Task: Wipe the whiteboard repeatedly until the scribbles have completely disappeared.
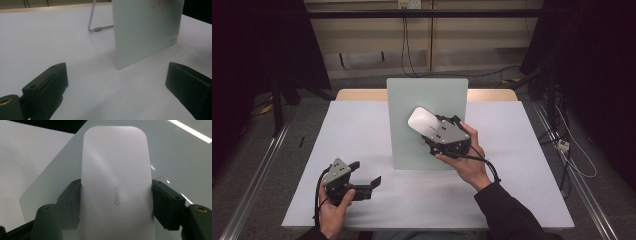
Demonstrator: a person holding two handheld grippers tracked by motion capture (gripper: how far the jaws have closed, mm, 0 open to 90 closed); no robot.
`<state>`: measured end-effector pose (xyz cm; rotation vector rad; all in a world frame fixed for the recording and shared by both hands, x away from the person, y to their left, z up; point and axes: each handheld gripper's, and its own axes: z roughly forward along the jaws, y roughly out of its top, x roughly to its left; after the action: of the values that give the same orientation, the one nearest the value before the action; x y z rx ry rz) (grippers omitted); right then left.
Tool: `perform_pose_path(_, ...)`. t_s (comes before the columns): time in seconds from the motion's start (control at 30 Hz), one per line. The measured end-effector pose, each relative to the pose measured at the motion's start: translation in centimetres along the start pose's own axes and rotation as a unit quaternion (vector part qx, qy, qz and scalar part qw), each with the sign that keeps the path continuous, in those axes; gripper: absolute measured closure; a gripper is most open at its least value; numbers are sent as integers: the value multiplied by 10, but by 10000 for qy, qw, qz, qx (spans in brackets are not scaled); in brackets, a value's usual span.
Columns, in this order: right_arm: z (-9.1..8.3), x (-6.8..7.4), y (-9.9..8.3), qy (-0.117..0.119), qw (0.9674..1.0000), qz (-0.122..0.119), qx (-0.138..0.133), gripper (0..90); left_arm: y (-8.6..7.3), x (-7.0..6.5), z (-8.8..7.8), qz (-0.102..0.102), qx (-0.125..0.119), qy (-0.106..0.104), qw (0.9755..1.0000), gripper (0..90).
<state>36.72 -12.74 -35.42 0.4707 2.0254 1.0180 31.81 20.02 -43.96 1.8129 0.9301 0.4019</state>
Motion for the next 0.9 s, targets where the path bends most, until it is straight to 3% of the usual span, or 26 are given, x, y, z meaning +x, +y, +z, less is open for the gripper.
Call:
perform_pose_path(0.33,0,-1,1,16,10000,21,23,315,0,0,0,15,10,4,10000,43)
perform_pose_path(0.7,-11,-21,6,-461,9989,80,-26,315,0,0,0,-25,-30,-12,10000,43)
perform_pose_path(0.9,-12,-23,7,-715,9974,19,-52,315,0,0,0,-36,-30,-7,10000,43)
